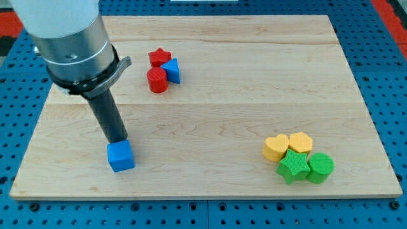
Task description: Push the red circle to the blue cube
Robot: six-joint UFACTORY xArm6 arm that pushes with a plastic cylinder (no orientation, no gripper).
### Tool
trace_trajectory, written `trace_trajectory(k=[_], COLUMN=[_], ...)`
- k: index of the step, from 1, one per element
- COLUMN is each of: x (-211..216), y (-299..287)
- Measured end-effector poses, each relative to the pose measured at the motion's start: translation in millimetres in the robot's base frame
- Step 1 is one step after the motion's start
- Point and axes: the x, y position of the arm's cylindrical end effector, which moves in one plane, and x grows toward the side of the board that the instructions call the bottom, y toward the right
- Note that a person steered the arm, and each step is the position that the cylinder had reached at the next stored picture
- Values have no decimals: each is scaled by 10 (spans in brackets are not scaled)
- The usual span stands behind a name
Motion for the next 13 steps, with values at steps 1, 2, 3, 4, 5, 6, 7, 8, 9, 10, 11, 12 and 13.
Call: trace_trajectory(k=[1,2,3,4,5,6,7,8,9,10,11,12,13], x=[-264,-618,-1124,-1609,-1798,-1654,-1557,-1426,-1425,-1286,-1006,-798,-578], y=[-368,-554,-486,-63,581,842,911,594,111,3,105,214,389])
